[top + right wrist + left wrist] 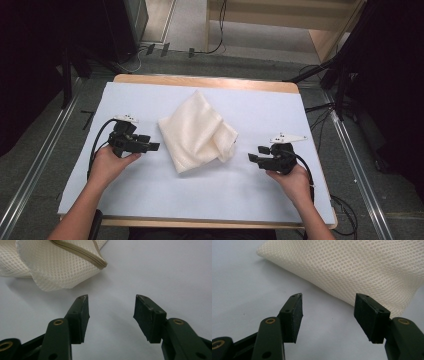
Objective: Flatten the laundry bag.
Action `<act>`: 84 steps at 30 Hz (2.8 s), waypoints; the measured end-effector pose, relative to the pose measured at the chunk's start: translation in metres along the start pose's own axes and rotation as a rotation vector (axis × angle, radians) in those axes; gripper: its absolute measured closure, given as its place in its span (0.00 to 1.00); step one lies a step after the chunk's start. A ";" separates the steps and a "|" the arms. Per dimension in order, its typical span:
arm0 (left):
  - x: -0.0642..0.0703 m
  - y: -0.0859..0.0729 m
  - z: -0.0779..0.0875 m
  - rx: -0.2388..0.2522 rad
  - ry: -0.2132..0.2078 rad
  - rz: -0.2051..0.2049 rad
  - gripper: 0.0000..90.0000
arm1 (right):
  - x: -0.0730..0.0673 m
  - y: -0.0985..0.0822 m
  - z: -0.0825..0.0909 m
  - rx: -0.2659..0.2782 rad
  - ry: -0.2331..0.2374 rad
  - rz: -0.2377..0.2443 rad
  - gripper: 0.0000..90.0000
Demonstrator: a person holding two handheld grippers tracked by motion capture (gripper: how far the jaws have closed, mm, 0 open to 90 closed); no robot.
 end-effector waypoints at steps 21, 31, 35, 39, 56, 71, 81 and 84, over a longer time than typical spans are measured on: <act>0.034 0.014 0.010 0.005 -0.022 -0.073 0.47 | -0.024 0.006 0.004 -0.008 0.034 0.055 0.60; 0.032 0.034 0.007 0.017 -0.017 -0.056 0.60 | -0.046 0.021 0.011 0.022 0.077 0.034 0.60; 0.021 0.037 -0.005 -0.007 -0.029 -0.017 0.78 | -0.057 0.030 0.012 0.031 0.080 0.048 0.57; 0.008 0.035 -0.023 -0.048 -0.012 0.015 0.90 | -0.065 0.040 0.009 0.048 0.087 0.052 0.54; -0.015 0.018 -0.057 -0.084 0.014 0.060 0.87 | -0.068 0.057 -0.002 0.054 0.098 0.069 0.99; -0.020 0.016 -0.058 -0.079 0.006 0.067 0.87 | -0.032 0.011 0.028 0.014 0.054 0.015 1.00; -0.024 0.016 -0.058 -0.075 0.000 0.088 0.86 | -0.021 -0.010 0.038 -0.008 0.057 -0.006 0.98; -0.023 0.016 -0.058 -0.073 0.007 0.085 0.86 | -0.021 -0.011 0.038 -0.010 0.061 -0.006 0.92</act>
Point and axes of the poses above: each handheld gripper's, and its own axes: z roughly backward along the jaws, y roughly out of its top, x roughly to its right, the point moved 10 cm from there along -z, roughly forward along the jaws, and after that the axes turned 1 degree about -x, right-handed, at the moved point
